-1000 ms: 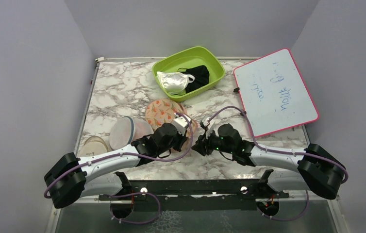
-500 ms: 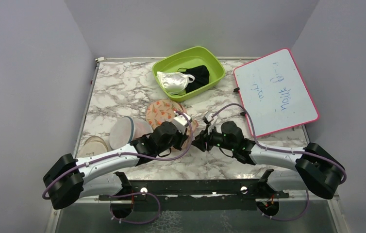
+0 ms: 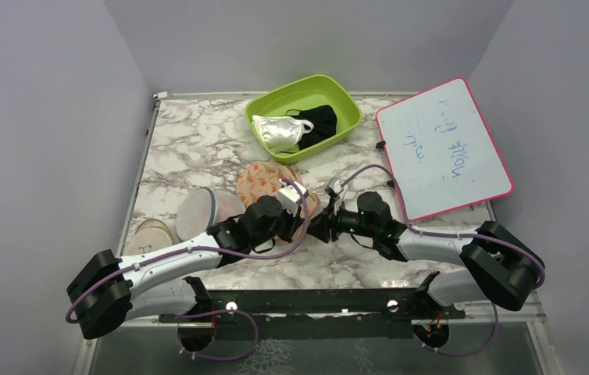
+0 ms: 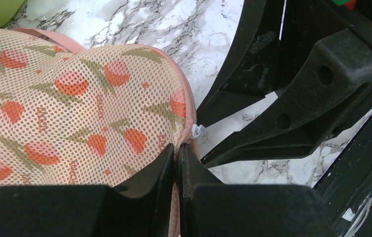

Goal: Unzip the laundry bag and remove the bra

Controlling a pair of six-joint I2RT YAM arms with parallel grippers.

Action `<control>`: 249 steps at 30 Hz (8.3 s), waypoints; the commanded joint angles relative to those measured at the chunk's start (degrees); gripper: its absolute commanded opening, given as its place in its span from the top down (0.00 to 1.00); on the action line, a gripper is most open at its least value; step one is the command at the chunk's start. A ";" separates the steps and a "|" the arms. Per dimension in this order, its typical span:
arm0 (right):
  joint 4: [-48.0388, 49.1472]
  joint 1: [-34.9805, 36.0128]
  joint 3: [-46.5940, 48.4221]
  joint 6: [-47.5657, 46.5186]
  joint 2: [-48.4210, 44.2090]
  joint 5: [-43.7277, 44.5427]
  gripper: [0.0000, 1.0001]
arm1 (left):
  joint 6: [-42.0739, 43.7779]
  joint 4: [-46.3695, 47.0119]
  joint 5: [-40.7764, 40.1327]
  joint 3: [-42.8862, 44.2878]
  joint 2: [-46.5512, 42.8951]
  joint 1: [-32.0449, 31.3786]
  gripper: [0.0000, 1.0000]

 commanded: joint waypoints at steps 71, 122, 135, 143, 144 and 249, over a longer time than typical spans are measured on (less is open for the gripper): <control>-37.36 -0.12 17.01 -23.53 -3.87 10.63 0.99 | 15.82 1.17 11.91 -1.79 -2.32 -0.17 1.00; -20.68 -4.87 6.67 -14.81 -7.13 -1.19 0.99 | 5.63 6.42 -3.16 3.97 5.33 -2.53 0.93; -23.78 -5.13 9.39 -13.75 -3.99 2.85 0.99 | 20.62 6.19 6.87 0.91 -1.96 -5.05 1.00; -22.26 -9.59 12.89 -15.32 1.82 4.93 0.99 | 22.26 6.70 3.95 -2.39 -3.82 -12.28 1.00; -21.64 -10.24 13.34 -15.39 2.71 4.72 0.99 | 21.99 6.85 3.96 -2.47 -3.73 -12.59 1.00; -24.86 -9.44 12.50 -9.18 -4.29 -6.38 0.99 | 21.76 6.11 -5.24 -2.09 -2.28 -13.93 0.47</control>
